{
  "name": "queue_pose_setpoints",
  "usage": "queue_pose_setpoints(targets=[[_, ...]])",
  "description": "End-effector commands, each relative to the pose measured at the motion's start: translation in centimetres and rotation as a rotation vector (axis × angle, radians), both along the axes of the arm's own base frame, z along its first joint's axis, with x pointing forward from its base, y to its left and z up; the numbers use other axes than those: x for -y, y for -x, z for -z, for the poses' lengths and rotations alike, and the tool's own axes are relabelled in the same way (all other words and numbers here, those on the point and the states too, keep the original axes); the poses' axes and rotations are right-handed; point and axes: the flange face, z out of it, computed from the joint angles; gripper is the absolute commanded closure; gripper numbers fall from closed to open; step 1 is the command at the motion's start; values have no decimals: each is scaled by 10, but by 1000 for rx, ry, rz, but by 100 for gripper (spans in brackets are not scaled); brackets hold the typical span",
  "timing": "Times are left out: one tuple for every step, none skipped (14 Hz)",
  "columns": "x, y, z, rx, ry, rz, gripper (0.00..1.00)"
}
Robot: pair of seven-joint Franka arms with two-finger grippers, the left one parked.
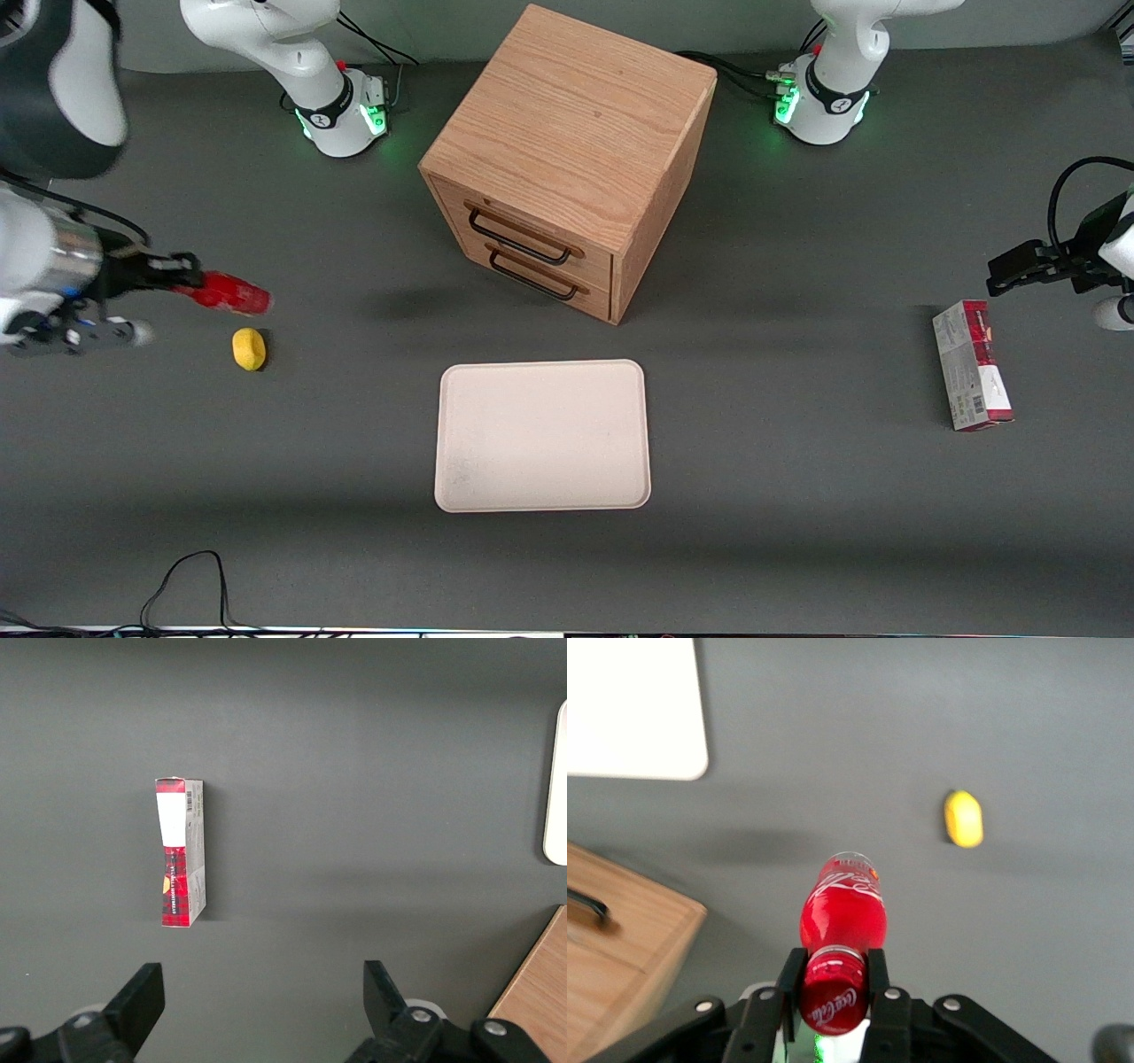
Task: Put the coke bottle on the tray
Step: 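Carry the red bottle over the cream tray and lower it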
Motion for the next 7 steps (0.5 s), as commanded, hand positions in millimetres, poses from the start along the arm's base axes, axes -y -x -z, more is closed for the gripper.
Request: queue_pose_setpoints(targets=[[-60, -48, 28, 20, 2, 112, 100], [-81, -62, 49, 30, 4, 174, 100], [-100, -74, 67, 55, -5, 235, 100], [-112, -83, 79, 91, -22, 285, 100], [-121, -90, 87, 128, -43, 312, 100], [-132, -96, 100, 149, -57, 318, 100], [-145, -101, 114, 174, -64, 325, 100]])
